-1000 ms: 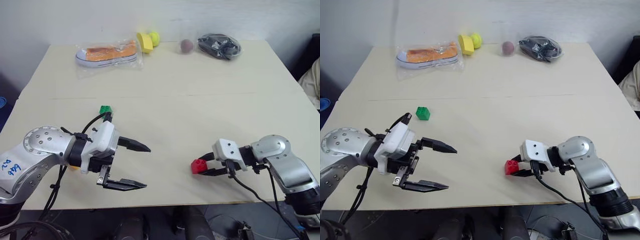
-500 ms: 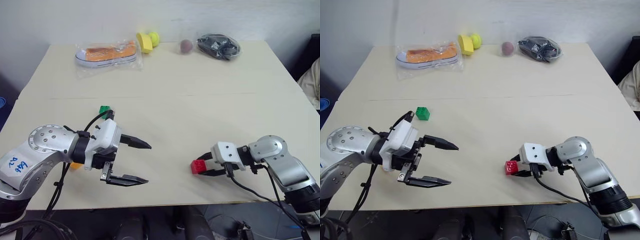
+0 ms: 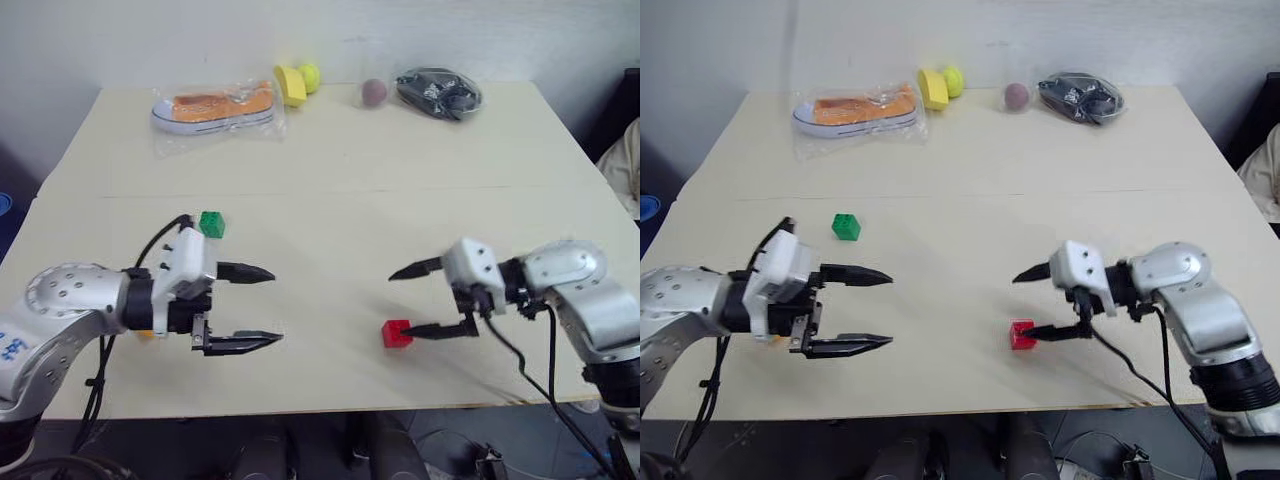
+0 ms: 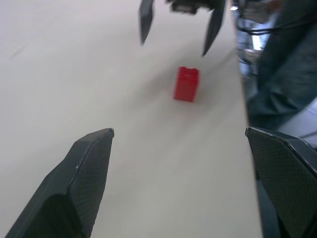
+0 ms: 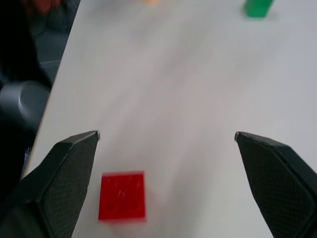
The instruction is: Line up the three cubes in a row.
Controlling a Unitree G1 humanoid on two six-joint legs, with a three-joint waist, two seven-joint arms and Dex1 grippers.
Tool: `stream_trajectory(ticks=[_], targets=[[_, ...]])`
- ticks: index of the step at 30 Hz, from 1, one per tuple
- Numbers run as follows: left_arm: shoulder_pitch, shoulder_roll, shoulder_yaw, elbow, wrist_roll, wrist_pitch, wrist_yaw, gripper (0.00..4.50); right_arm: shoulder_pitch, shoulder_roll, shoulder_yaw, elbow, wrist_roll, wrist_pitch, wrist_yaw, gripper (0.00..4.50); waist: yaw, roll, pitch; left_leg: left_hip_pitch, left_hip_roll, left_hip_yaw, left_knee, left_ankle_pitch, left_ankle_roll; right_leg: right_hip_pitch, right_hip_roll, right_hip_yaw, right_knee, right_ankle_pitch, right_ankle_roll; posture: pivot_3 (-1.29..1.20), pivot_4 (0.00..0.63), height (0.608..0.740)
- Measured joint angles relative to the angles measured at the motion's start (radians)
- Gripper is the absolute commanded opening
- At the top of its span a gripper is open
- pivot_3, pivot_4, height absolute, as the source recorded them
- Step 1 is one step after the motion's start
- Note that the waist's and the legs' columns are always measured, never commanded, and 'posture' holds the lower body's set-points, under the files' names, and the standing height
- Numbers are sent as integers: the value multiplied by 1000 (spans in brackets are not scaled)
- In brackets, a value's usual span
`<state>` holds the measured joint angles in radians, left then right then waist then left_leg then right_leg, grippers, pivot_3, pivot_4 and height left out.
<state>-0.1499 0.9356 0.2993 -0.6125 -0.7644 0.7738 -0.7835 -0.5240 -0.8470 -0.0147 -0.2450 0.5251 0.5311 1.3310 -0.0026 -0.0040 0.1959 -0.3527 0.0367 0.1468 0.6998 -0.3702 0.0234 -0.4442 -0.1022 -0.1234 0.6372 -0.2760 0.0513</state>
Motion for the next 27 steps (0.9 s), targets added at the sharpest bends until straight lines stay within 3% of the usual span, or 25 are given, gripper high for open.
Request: stream_trajectory(ticks=[4, 10, 17, 26, 27], targets=[[-147, -137, 14, 82, 102, 201, 382, 4500, -30, 7, -59, -71, 110, 111, -69, 4488, 24, -4, -2, 0, -1, -2, 0, 0, 0, 1, 0, 0, 0, 0, 0, 0, 150, 740], [-405, -269, -92, 256, 254, 415, 679, 4500, -20, 23, -40, -97, 142, 145, -106, 4488, 28, -6, -2, -2, -5, -1, -1, 1, 3, 1, -1, -1, 0, 3, 5, 0, 150, 740], [-604, -367, -163, 621, 369, 374, 703, 4500, -20, 38, -38, -98, 154, 143, -141, 4488, 26, -6, -2, -2, -5, 0, -1, 1, 3, 1, 3, -2, 1, 3, 5, 0, 150, 740], [-673, -430, -188, 882, 452, 289, 685, 4500, -7, 45, -39, -111, 167, 125, -183, 4488, 25, -7, -2, -3, -5, 0, 0, 1, 3, 1, 3, -3, 1, 3, 5, 0, 150, 740], [-676, -433, -188, 904, 458, 284, 684, 4304, -6, 45, -39, -111, 168, 124, -187, 4498, 26, -7, -2, -3, -5, 0, 0, 1, 3, 1, 3, -3, 1, 3, 5, 0, 150, 740]])
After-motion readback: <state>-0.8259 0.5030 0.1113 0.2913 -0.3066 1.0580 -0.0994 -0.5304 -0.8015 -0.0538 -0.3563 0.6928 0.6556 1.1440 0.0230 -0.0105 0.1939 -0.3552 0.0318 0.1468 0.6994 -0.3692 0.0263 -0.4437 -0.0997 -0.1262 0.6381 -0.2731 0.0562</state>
